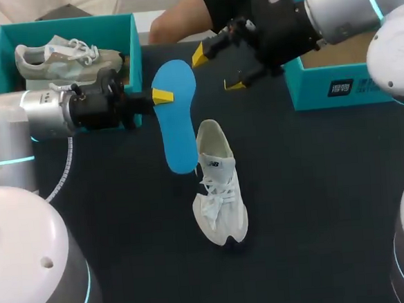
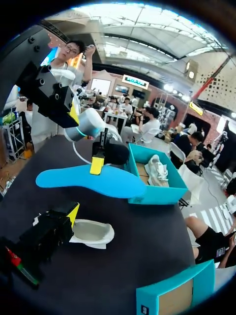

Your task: Take the shoe out of the shoebox, open the shoe tongue, remove and reinsert the insole, then place the shoe into the shoebox

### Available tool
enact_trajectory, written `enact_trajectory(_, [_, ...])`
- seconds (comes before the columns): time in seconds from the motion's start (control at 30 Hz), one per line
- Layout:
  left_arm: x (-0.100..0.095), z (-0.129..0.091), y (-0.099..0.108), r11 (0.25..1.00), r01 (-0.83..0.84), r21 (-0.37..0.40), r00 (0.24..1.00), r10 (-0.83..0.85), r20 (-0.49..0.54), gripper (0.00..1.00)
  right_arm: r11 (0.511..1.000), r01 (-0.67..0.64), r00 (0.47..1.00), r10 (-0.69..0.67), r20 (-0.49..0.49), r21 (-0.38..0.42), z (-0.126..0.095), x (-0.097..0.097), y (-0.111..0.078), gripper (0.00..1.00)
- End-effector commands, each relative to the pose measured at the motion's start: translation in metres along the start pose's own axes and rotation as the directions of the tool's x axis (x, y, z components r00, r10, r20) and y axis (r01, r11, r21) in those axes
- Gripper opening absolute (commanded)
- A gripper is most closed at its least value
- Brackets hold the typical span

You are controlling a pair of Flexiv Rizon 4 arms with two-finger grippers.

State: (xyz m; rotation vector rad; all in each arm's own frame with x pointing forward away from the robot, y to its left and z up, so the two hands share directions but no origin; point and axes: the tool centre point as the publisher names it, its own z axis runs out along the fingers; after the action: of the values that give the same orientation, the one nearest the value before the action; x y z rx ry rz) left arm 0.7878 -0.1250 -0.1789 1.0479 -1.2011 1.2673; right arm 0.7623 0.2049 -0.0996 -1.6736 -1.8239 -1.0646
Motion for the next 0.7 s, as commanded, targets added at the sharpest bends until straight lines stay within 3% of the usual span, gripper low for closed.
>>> enact_trajectory(0.03, [0.0,0.0,0.001,1.0,-0.001,0.003,1.0,0.001,0.001,0.0,1.0,-0.002,0.978,0.005,0.21,-0.01,-0.001,0.004,-0.003,1.0])
enact_trajectory(0.33, [0.0,0.0,0.001,1.0,-0.001,0.003,1.0,0.001,0.001,0.0,1.0,-0.002,0.978,0.005,0.21,-0.01,-0.001,0.004,-0.003,1.0])
enact_trajectory(0.7, [0.0,0.0,0.001,1.0,-0.001,0.003,1.0,0.001,0.001,0.0,0.994,0.106,0.862,-0.11,0.496,0.035,0.018,0.016,-0.004,1.0])
